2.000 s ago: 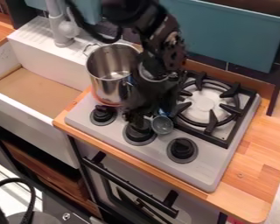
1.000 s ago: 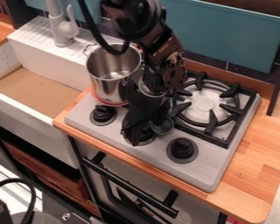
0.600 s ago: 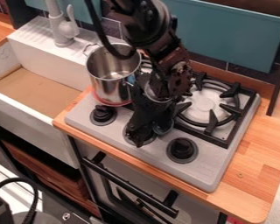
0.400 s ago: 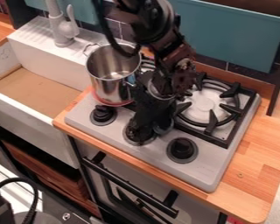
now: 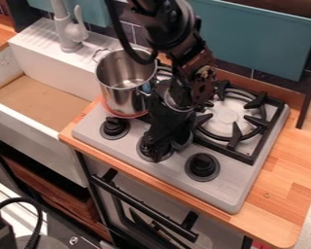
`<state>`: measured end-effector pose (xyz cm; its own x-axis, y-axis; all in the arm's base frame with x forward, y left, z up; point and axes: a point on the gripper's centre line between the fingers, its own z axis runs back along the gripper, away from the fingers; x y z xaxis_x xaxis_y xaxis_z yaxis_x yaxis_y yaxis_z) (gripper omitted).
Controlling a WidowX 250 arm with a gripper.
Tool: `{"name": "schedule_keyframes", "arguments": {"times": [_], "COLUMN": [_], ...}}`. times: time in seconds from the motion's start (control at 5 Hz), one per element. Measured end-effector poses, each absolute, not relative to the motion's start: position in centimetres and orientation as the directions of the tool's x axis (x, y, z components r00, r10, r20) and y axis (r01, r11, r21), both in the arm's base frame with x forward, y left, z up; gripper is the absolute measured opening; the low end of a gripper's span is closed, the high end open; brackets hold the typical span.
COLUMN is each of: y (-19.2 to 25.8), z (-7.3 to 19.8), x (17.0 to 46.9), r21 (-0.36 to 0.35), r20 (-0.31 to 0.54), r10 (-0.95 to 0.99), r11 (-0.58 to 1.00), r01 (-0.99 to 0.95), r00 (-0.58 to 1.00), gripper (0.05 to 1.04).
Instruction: Moved the blue spoon to the top of the right burner
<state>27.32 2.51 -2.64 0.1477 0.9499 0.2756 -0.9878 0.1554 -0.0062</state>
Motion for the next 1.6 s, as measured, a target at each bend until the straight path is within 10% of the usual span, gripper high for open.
{"name": "schedule_keyframes", "arguments": {"times": [0.2,0.8,1.6], "y": [2.1,0.4,0.3], "z": [-2.6,-2.7,1.1], "x": [27.4,28.4,29.7], "r21": [-0.01,-0.039,-0.062], "r20": [0.251,0.197,0.133], "r10": [0.958,0.955,0.957], "r11": [0.146,0.232,0.267], "r01": [-0.989,-0.972,-0.962], "r00": [0.138,0.22,0.257], "gripper": [0.952,0.175,0.075]}}
